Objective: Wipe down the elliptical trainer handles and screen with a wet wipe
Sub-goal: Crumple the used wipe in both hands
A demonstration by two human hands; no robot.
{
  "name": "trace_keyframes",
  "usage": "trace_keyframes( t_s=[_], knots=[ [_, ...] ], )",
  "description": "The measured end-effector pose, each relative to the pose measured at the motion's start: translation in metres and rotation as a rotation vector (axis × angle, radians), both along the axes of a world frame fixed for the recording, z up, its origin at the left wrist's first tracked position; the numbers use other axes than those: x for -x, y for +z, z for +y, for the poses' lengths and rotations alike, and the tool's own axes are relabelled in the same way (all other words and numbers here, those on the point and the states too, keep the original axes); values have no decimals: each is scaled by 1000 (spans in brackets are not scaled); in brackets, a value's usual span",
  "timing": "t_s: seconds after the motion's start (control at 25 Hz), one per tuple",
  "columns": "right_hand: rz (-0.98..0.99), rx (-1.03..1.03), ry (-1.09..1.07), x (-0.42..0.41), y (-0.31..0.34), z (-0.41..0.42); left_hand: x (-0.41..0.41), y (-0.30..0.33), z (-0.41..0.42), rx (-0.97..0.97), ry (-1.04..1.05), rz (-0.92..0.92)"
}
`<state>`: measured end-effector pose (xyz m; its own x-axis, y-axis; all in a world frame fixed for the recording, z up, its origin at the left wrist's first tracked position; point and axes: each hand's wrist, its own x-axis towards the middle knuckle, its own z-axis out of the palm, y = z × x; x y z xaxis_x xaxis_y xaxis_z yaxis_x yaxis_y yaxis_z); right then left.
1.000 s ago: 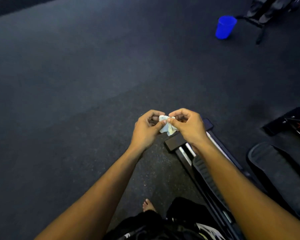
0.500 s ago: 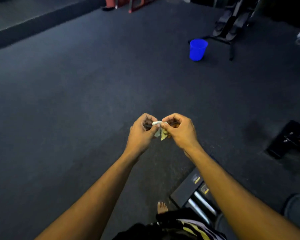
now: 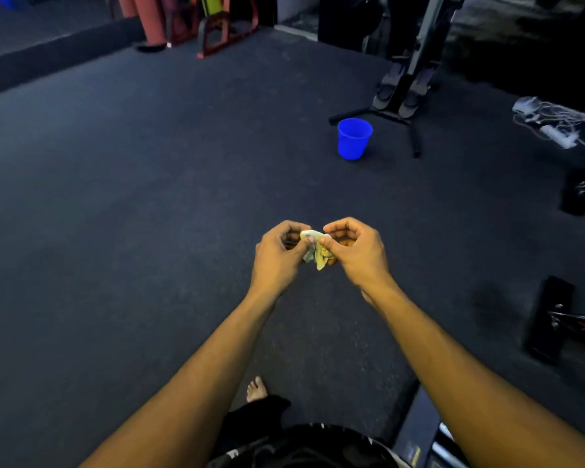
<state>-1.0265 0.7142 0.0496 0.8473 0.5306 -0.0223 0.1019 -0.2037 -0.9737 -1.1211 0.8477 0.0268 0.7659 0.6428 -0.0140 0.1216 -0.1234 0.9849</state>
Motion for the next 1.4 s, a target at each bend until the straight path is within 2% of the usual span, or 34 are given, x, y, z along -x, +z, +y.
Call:
trace_keyframes(
  t_s=[0.16, 0.32, 0.56, 0.84, 1.12, 1.4],
  knots=[
    [-35, 13, -79, -79, 19, 86, -92, 19, 101, 2, -108, -3],
    [-100, 33, -185, -167, 10, 154, -186, 30, 169, -57, -182, -6],
    [-98, 4, -293, -343, -16, 251, -368, 21, 273, -187, -270, 39],
    [-104, 9, -295, -547, -1, 343, -579, 44, 371, -204, -323, 31],
    [-93, 62, -304, -735, -23, 436, -777, 2, 472, -161, -332, 22],
    [23, 177, -347, -901, -47, 515, -958, -33, 557, -198, -508, 103]
  ],
)
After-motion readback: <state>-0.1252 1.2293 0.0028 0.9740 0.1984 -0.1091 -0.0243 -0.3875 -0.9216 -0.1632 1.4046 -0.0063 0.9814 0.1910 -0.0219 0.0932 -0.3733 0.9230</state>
